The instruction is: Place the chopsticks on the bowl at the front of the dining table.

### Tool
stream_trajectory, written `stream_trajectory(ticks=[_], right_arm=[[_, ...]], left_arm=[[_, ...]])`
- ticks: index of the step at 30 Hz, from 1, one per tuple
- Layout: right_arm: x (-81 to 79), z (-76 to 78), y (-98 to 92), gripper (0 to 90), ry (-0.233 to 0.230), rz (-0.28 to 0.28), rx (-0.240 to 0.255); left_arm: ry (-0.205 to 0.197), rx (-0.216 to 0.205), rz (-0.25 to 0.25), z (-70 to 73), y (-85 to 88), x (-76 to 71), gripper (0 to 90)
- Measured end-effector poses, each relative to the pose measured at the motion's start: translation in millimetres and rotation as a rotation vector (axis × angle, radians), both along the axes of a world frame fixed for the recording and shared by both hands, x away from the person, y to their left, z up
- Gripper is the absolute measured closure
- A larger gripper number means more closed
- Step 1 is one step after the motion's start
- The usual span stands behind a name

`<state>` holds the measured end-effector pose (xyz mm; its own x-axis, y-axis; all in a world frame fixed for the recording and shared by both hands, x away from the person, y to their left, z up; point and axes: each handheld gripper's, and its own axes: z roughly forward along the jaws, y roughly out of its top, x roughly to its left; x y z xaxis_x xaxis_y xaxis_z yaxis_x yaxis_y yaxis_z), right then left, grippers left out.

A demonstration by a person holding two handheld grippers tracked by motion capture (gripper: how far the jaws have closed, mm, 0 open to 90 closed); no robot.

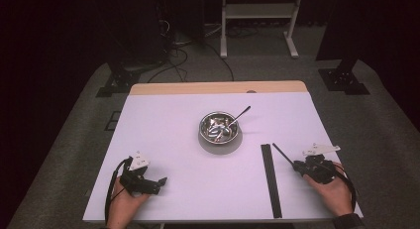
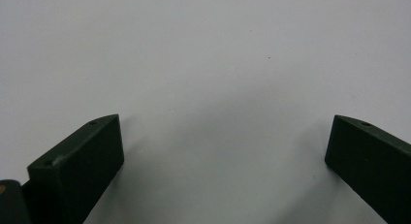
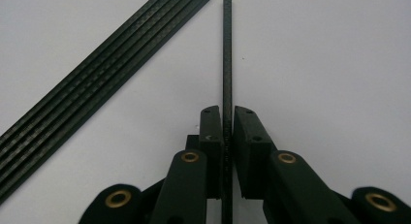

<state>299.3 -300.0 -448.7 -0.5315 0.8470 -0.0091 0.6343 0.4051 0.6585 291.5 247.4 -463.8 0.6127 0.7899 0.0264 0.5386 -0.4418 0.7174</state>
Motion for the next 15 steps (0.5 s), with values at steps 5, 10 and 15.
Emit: stream_trajectory(ticks=[5, 10, 15], right_arm=[[0.5, 0.0, -1.2, 84.5, 0.003, -0.003, 0.003], [0.8, 0.2, -2.0, 85.1, 0.007, -0.003, 0.008], [1.3, 0.6, -3.3, 85.3, 0.014, -0.008, 0.017]], left_arm=[[0.0, 0.0, -0.001, 0.0, 0.0, 0.0, 0.0], [0.0, 0.0, 0.0, 0.0, 0.0, 0.0, 0.0], [0.0, 0.0, -0.001, 0.0, 0.0, 0.0, 0.0]])
